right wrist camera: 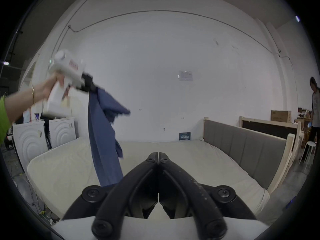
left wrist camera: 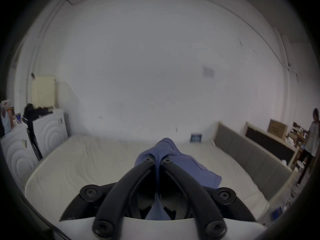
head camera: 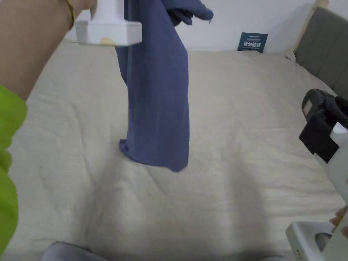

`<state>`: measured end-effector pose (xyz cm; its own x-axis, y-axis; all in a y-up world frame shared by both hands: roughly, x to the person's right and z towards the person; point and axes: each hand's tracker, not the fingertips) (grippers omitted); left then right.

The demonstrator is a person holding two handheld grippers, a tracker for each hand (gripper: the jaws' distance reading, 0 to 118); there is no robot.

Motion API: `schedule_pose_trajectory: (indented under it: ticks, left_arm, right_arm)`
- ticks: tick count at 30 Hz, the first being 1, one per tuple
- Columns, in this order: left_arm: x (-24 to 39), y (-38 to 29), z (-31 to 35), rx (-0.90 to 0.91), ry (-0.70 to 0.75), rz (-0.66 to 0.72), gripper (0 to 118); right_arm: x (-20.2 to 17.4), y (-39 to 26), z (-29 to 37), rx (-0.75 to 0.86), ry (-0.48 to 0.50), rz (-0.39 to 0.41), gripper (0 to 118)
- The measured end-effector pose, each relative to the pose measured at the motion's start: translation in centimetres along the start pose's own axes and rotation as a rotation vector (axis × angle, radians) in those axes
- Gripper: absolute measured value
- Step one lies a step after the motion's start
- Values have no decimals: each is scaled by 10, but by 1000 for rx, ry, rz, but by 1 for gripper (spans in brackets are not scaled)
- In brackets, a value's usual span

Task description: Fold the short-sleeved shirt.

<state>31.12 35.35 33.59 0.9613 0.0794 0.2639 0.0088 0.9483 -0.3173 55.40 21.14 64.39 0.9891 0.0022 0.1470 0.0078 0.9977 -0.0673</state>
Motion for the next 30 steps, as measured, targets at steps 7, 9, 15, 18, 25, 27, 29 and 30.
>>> schedule_pose_trajectory:
  ticks: [7, 9, 15, 18, 25, 27, 29, 30]
  left_arm:
    - [28, -179, -70, -352, -17, -27, 4]
    - [31, -228, -76, -472, -27, -27, 4]
    - [28, -307, -83, -624, -28, 5, 4]
    - [23, -301, -75, -613, -44, 6, 41]
    - [-6, -229, -27, -254, -48, 60, 117]
    - [-16, -210, -4, -126, -18, 49, 118]
    - [-23, -205, 17, 3, 42, 40, 118]
    - [-27, -203, 29, 51, 67, 26, 118]
  right_arm:
    - [7, -8, -4, -29, -26, 7, 1]
    - [9, -13, -7, -43, -31, -4, 1]
    - [10, -25, -16, -95, -43, 5, 1]
    - [10, -29, -21, -111, -40, -10, 1]
    - [0, -34, -32, -134, -17, 3, 1]
    - [-4, -34, -35, -130, -9, 4, 1]
    - [-7, -34, -38, -122, -5, 9, 1]
    - [-7, -34, -39, -117, -6, 15, 1]
